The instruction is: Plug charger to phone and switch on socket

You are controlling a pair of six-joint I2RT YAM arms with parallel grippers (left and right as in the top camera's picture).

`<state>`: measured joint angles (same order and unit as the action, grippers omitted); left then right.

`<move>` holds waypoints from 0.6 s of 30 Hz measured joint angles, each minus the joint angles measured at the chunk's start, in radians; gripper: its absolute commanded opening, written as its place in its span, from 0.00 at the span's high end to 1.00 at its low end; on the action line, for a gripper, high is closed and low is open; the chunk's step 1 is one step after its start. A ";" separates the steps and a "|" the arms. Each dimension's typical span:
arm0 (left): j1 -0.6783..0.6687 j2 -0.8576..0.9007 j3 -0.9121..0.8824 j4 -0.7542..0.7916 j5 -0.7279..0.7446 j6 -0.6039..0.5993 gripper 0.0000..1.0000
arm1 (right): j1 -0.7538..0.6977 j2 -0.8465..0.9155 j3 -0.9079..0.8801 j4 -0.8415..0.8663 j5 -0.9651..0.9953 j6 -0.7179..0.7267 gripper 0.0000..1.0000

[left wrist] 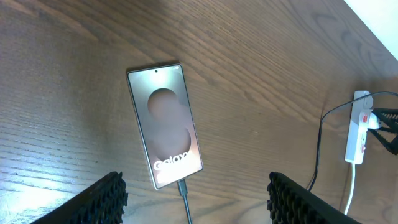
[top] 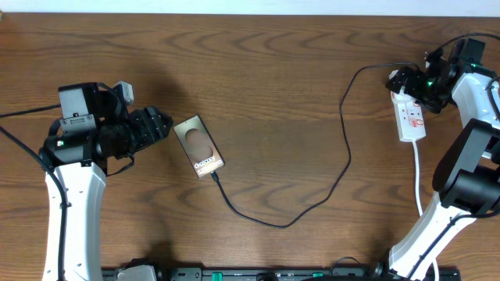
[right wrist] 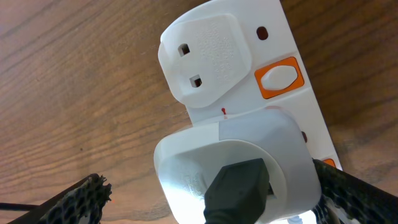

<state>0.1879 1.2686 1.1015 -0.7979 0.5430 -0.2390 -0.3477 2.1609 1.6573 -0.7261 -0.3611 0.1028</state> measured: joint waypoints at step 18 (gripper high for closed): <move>0.000 0.000 0.000 -0.005 0.000 0.000 0.28 | 0.007 0.000 0.000 -0.022 0.042 0.003 0.01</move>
<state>0.1879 1.2686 1.1015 -0.8032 0.5426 -0.2386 -0.3408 2.1609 1.6573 -0.7483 -0.3191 0.1059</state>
